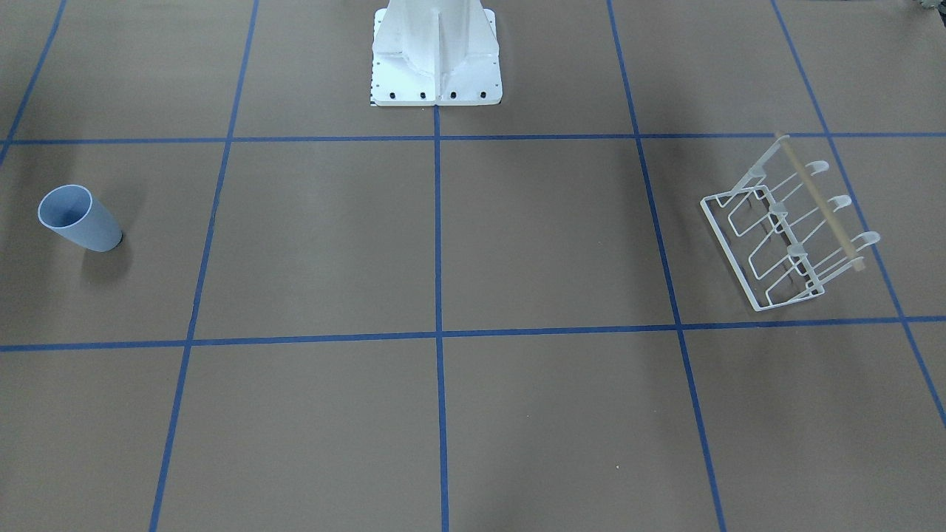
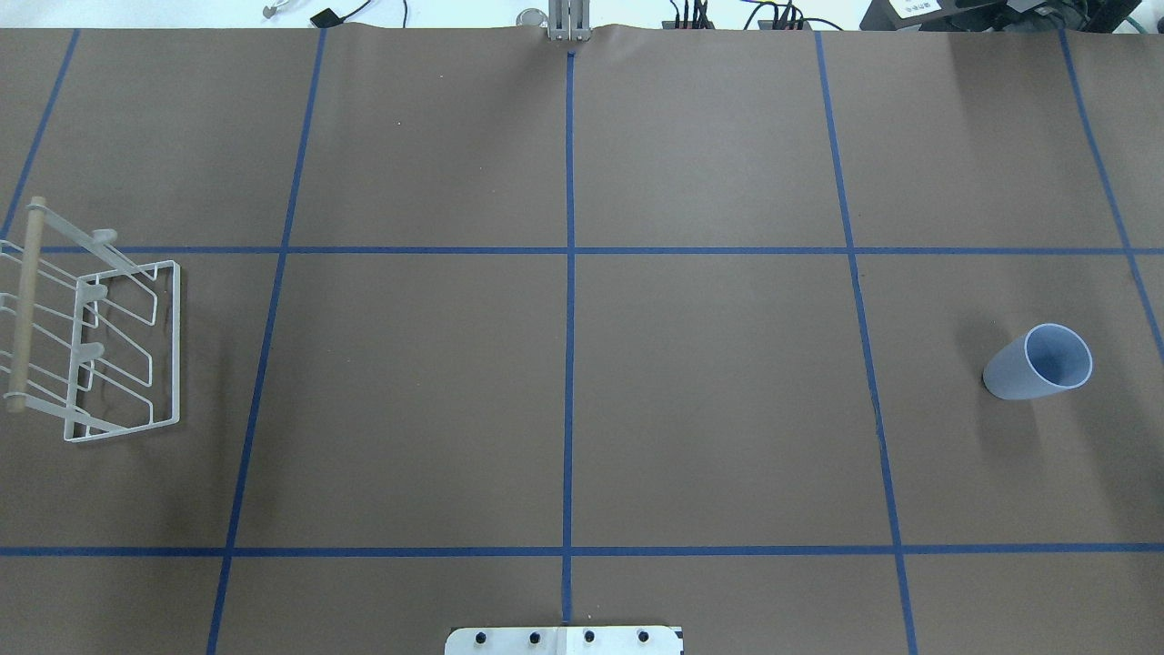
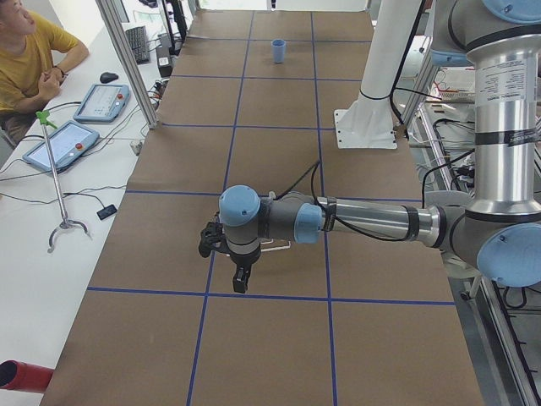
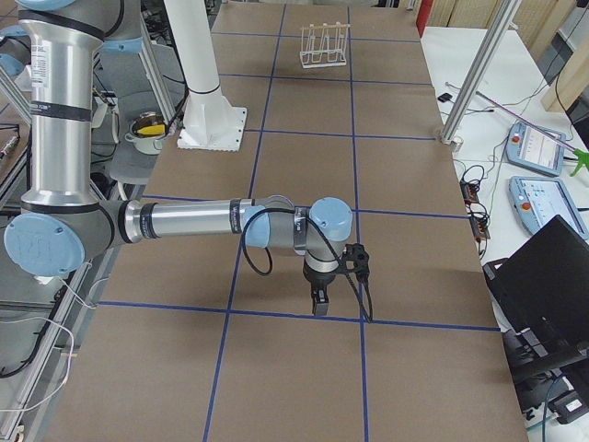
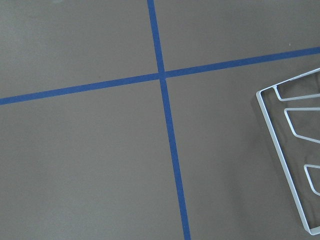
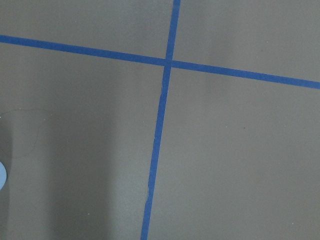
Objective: Hang cup on cup holder
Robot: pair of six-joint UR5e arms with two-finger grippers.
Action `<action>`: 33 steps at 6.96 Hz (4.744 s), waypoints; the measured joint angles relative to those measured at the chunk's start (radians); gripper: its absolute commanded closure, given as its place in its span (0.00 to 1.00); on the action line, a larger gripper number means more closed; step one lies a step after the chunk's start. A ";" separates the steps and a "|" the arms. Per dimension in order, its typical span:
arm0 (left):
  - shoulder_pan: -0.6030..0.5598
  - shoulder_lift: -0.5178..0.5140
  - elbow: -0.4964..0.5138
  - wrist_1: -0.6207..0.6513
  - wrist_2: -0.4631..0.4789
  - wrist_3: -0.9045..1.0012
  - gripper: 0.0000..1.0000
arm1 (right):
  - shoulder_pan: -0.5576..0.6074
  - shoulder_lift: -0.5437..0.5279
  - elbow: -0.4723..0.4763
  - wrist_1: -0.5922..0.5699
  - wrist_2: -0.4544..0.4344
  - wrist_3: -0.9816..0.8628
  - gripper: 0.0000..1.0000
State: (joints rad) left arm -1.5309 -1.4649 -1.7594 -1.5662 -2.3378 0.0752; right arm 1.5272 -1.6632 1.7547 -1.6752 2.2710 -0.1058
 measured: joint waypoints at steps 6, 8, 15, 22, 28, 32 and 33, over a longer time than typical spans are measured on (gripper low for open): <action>-0.002 -0.010 -0.037 0.002 0.011 -0.010 0.01 | -0.001 0.019 0.014 0.098 -0.001 0.016 0.00; -0.003 -0.016 -0.041 -0.002 0.010 -0.012 0.01 | -0.010 0.012 0.023 0.237 0.024 0.057 0.00; -0.003 -0.016 -0.046 -0.008 0.003 -0.012 0.01 | -0.273 -0.109 0.042 0.667 0.092 0.450 0.04; -0.002 -0.006 -0.044 -0.008 0.000 -0.012 0.01 | -0.440 -0.121 0.042 0.697 0.038 0.492 0.94; -0.002 -0.012 -0.054 -0.010 0.001 -0.012 0.01 | -0.392 -0.062 0.046 0.696 0.054 0.487 1.00; -0.002 -0.078 -0.072 -0.241 -0.004 -0.009 0.01 | -0.319 0.167 0.046 0.698 0.094 0.734 1.00; -0.002 -0.083 -0.074 -0.318 -0.013 -0.009 0.01 | -0.319 0.236 0.053 0.699 0.103 0.827 1.00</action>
State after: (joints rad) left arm -1.5329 -1.5480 -1.8336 -1.8846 -2.3510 0.0666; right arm 1.2085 -1.4270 1.8079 -0.9764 2.3741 0.7214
